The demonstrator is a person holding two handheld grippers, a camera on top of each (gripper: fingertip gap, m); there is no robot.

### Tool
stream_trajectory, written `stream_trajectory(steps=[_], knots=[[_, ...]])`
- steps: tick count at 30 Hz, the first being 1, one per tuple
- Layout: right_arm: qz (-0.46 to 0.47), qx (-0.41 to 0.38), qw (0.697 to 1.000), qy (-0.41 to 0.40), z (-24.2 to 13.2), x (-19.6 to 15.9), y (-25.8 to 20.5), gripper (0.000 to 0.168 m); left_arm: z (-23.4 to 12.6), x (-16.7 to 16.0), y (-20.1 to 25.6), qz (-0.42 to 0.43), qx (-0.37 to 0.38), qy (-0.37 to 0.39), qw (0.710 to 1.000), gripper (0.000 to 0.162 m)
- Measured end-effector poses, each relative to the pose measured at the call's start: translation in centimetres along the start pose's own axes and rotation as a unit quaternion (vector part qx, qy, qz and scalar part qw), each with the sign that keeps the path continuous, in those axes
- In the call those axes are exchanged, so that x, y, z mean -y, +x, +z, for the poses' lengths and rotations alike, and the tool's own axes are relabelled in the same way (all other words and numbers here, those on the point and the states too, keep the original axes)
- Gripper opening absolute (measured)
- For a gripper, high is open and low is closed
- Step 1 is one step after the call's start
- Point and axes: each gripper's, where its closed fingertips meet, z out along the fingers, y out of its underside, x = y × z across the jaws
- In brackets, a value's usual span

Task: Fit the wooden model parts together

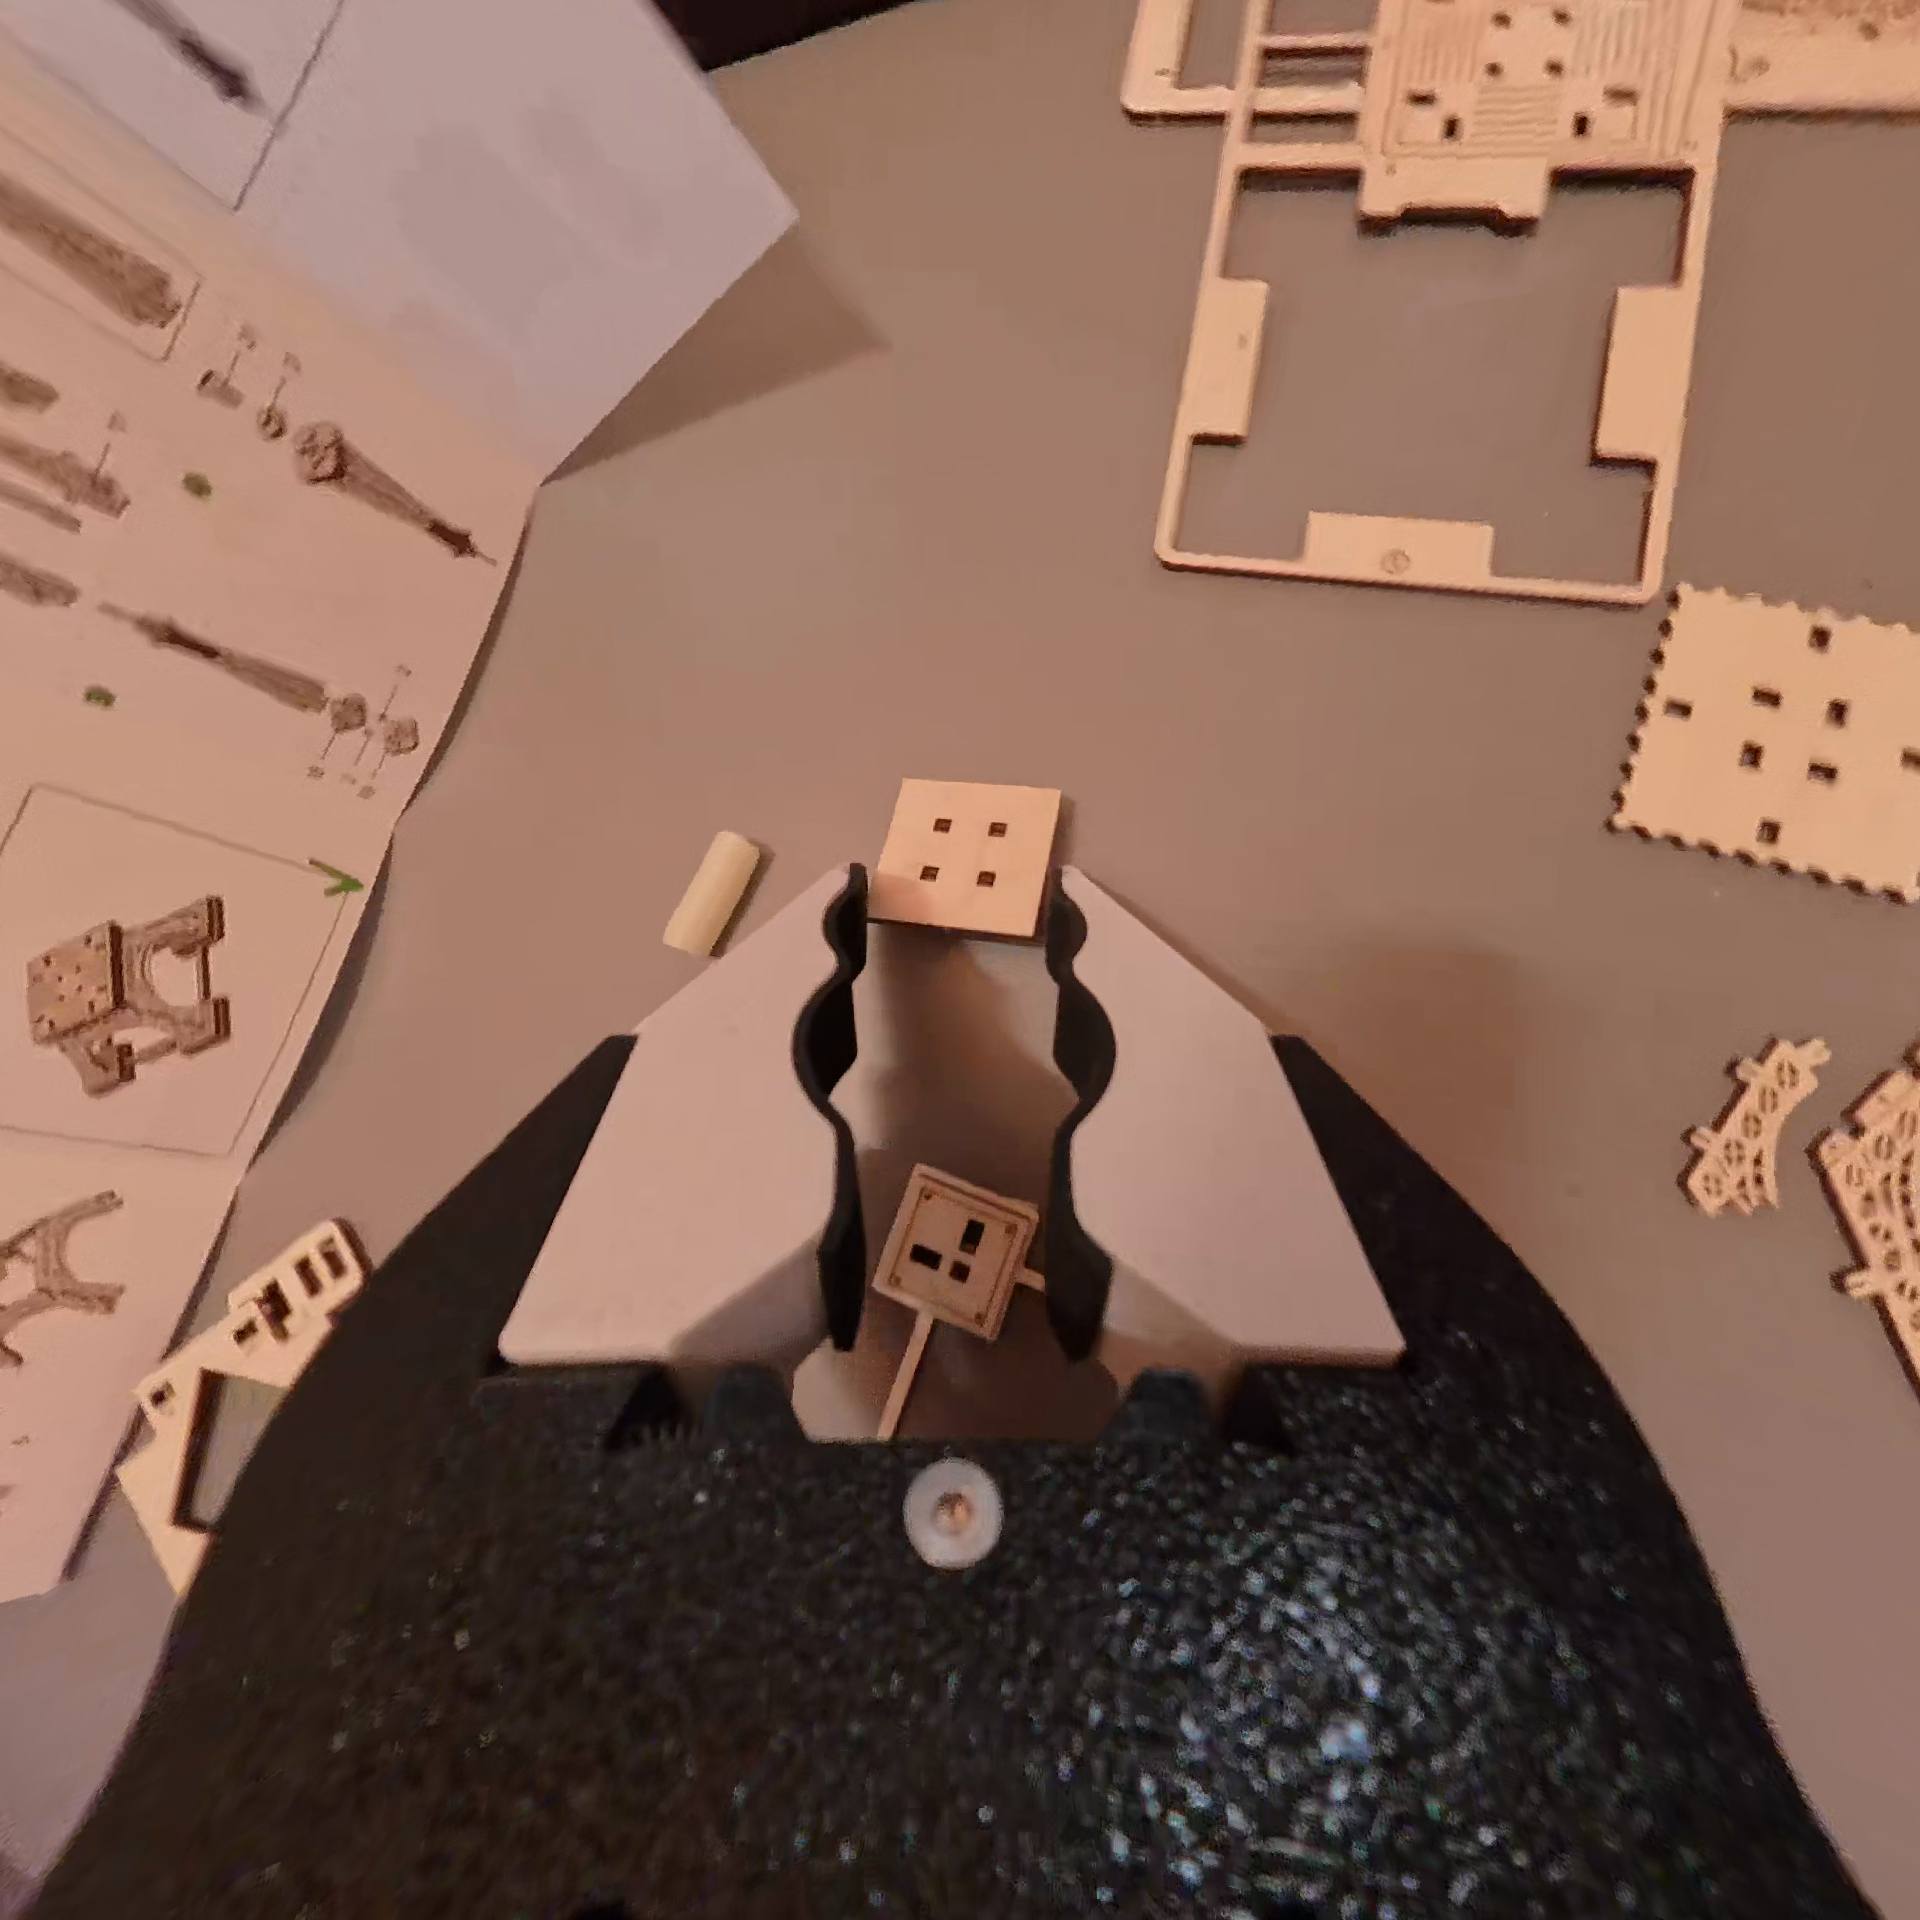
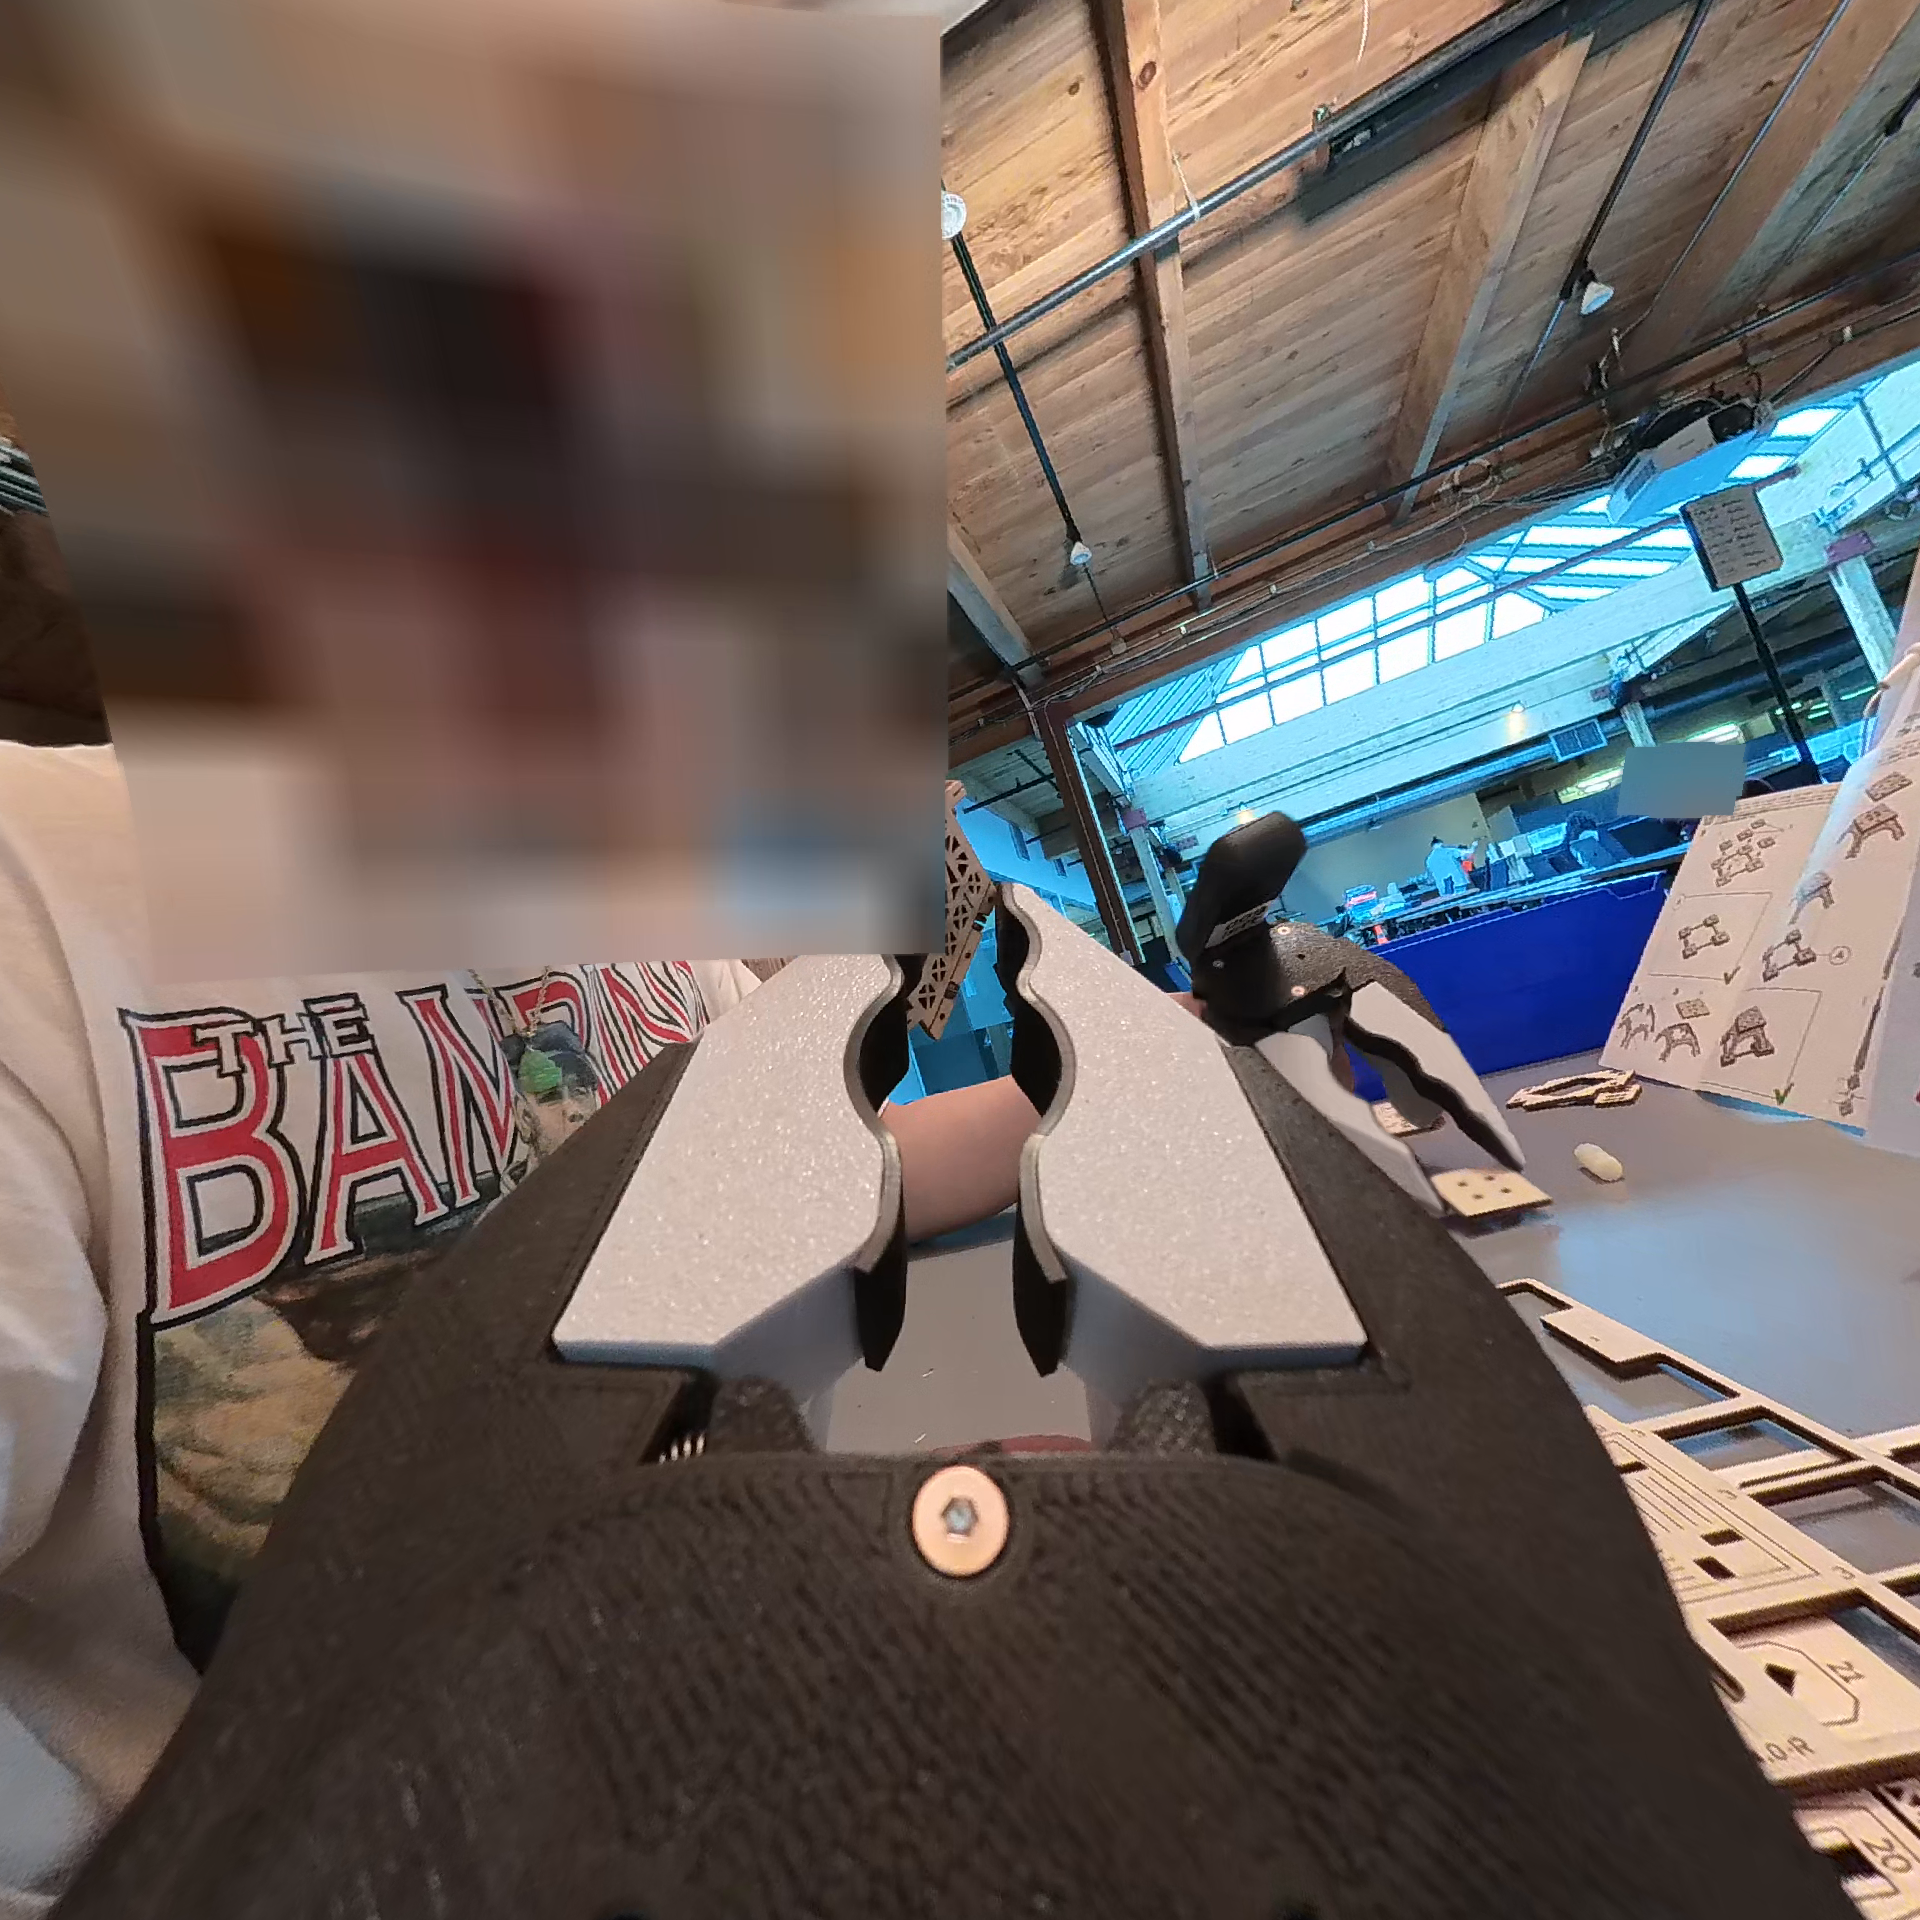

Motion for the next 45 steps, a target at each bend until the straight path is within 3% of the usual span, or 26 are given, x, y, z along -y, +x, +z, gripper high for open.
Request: stream_trajectory(steps=[1,5,7,12,16,20,23,26,29,33,39,45], knots=[[0.0,0.0,1.0,0.0,0.0,0.0,0.0,0.01,-0.1,0.0,-0.5,-0.027,0.005,0.004,1.0,0.031],[0.0,0.001,1.0,0.0,0.0,0.0,0.0,0.01,-1.1,-0.7,-2.7,-0.117,0.028,0.007,0.993,0.031],[-0.002,0.003,1.0,-0.001,0.0,0.0,-0.1,0.01,-1.9,-0.7,-3.2,-0.11,0.037,0.016,0.993,0.022],[-0.003,0.003,1.0,0.0,0.0,0.0,-0.1,0.01,-2.4,-0.3,-2.3,-0.09,0.014,0.025,0.996,0.022],[-0.005,0.002,1.0,0.001,0.0,0.0,-0.1,0.01,-1.8,1.2,-0.2,-0.066,-0.02,0.033,0.997,0.038],[-0.019,0.002,1.0,0.002,0.0,0.1,-0.1,0.01,0.6,6.4,4.3,-0.04,-0.048,0.076,0.995,0.069],[-0.041,-0.01,0.999,0.006,-0.2,0.5,0.0,0.01,3.3,6.8,6.1,-0.025,-0.033,0.037,0.998,0.095],[-0.044,-0.009,0.999,0.024,-0.4,1.1,-0.1,0.01,4.8,7.8,5.7,-0.04,-0.019,0.034,0.998,0.103],[-0.052,-0.015,0.998,0.029,-0.6,1.4,0.0,0.01,5.5,8.1,8.3,-0.049,-0.089,0.004,0.995,0.107],[-0.051,-0.017,0.998,0.03,-0.7,1.5,0.0,0.01,6.5,7.9,9.7,-0.018,-0.087,-0.008,0.996,0.115],[-0.052,-0.016,0.998,0.022,-0.5,1.2,0.0,0.01,6.3,8.2,10.1,-0.016,-0.098,0.011,0.995,0.09],[-0.064,-0.014,0.995,0.072,-1.4,3.1,-0.5,0.01,4.7,8.4,9.5,-0.059,-0.138,0.038,0.988,0.09]])
